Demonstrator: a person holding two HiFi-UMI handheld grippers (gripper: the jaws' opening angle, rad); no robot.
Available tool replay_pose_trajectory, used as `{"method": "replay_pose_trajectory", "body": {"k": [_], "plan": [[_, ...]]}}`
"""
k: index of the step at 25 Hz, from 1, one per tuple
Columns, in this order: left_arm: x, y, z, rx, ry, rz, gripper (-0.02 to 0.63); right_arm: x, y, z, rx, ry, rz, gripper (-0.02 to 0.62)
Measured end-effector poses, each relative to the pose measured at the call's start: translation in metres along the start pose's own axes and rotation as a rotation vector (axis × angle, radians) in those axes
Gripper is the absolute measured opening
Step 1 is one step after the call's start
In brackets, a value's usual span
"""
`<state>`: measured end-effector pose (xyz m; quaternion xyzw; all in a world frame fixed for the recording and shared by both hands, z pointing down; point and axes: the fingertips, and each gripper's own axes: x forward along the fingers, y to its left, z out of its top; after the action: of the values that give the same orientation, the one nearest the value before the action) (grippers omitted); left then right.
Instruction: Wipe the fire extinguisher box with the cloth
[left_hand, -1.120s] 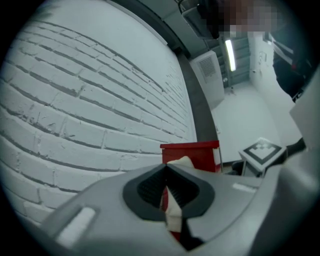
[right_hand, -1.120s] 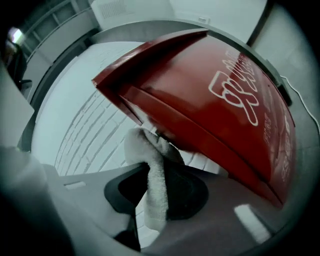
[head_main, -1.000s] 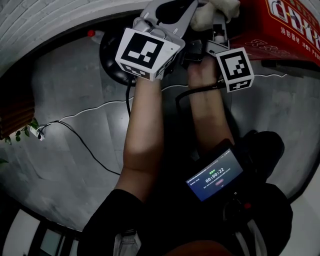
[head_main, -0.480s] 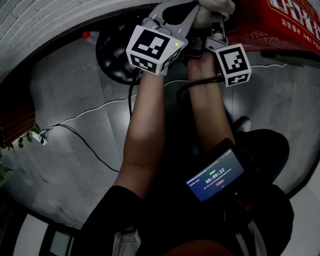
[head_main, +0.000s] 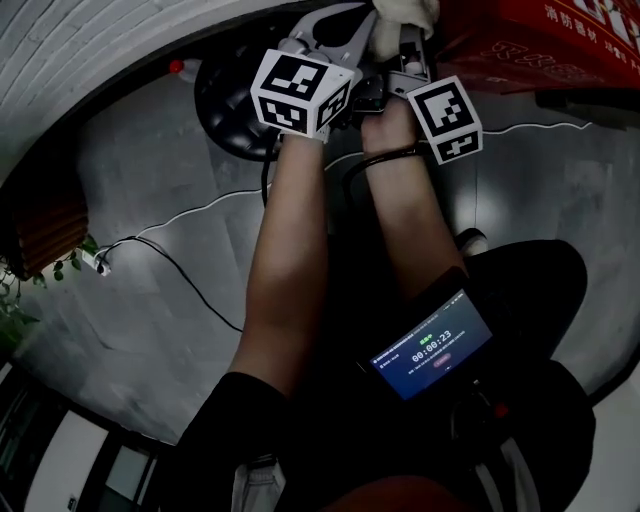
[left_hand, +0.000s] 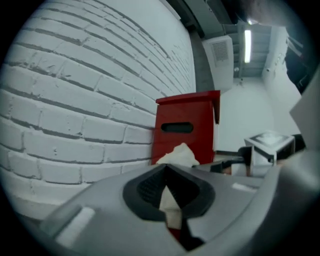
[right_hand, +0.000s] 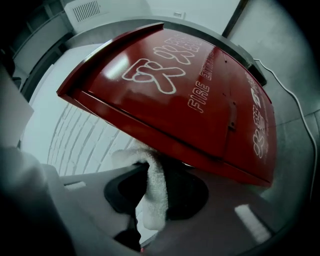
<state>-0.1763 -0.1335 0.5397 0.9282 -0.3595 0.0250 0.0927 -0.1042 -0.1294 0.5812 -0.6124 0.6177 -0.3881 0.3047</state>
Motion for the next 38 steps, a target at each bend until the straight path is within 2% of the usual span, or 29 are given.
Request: {"method": "replay_pose_trajectory", "body": {"k": [6,10,15,21,30,38], "plan": [[0.01,-0.006,-0.023,0.052,0.111,0.005,-0.002,-0.007,-0.031,-0.021,0.049,0.049,-0.055,0.086],[0.013,-0.008,-0.039,0.041,0.169,-0.006,-0.002,-0.01,-0.063,-0.037,0.082,0.077,-0.108,0.086],[0.014,-0.006,-0.07,-0.019,0.256,-0.035,-0.002,-0.006,-0.091,-0.056,0.081,0.099,-0.133,0.086],[0.03,-0.007,-0.075,-0.061,0.271,-0.013,-0.002,0.002,-0.126,-0.07,0.082,0.136,-0.165,0.087],[0.032,-0.021,-0.08,-0.025,0.333,-0.024,-0.002,0.003,-0.183,-0.101,0.093,0.197,-0.254,0.087],[0.021,-0.022,-0.064,0.006,0.316,-0.011,-0.002,-0.009,-0.238,-0.129,0.092,0.252,-0.375,0.086]]}}
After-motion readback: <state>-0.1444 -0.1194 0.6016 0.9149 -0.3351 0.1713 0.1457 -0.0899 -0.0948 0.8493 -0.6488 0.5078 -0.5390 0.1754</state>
